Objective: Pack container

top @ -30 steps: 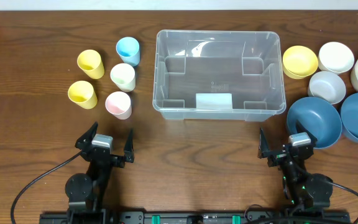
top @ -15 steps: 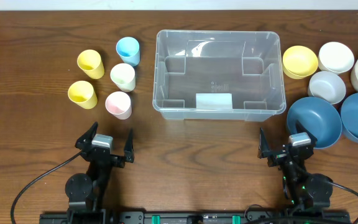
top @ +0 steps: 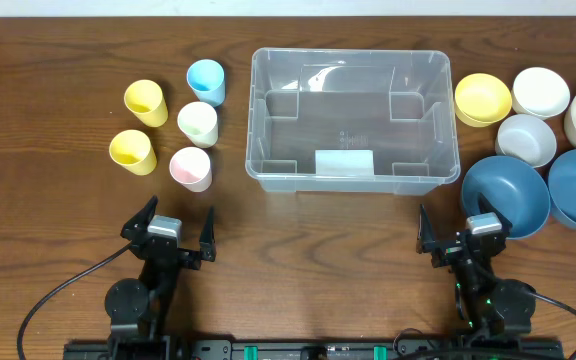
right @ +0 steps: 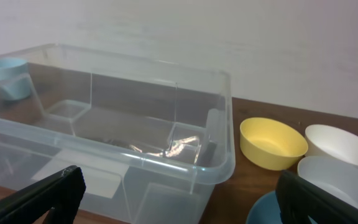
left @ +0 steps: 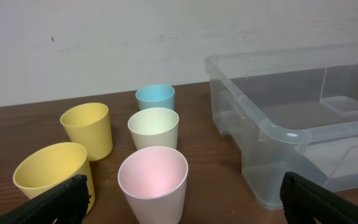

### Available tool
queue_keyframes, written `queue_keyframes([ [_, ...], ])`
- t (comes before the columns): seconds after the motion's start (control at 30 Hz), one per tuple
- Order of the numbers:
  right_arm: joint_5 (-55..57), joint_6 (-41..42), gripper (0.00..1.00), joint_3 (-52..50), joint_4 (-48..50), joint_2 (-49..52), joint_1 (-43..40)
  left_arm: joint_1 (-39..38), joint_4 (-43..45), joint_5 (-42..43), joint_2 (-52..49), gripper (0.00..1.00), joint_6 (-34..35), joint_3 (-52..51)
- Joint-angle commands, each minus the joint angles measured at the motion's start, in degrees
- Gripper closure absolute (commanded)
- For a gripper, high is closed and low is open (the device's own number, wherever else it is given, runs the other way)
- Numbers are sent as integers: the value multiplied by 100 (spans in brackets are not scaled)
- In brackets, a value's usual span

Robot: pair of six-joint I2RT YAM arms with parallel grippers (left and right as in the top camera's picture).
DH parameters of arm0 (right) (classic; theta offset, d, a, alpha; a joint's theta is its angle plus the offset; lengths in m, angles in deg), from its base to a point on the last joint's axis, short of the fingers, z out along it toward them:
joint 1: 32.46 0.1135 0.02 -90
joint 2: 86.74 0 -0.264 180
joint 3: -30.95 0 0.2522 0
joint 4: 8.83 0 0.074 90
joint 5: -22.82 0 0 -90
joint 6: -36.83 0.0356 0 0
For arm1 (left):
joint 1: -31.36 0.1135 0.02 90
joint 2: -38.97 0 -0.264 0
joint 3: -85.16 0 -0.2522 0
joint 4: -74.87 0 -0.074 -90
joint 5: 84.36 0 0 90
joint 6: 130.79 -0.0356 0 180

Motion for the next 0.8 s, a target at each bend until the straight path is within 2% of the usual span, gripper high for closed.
queue_keyframes([
  [0.0, 35, -48, 1, -9, 120, -33, 48, 26, -190, 35, 35, 2, 7, -109],
  [0.2, -57, 144, 1, -9, 385, -33, 48, 26, -190, 35, 35, 2, 7, -109],
  [0.37, -761, 422, 1, 92, 1727, -33, 48, 26, -190, 35, 35, 2, 7, -109],
  [0.47, -710, 361, 1, 610, 1779, -11, 46, 26, -190, 35, 35, 2, 7, -109],
  [0.6, -358, -7, 1, 1871, 634, 422, 2, 26, -190, 35, 35, 2, 7, -109],
  [0.67, 114, -122, 1, 2710, -330, 905, -92, 26, -190, 35, 35, 2, 7, -109],
  [0.77, 256, -267, 1, 4087, -1893, 1832, -293, 26, -190, 35, 35, 2, 7, -109],
])
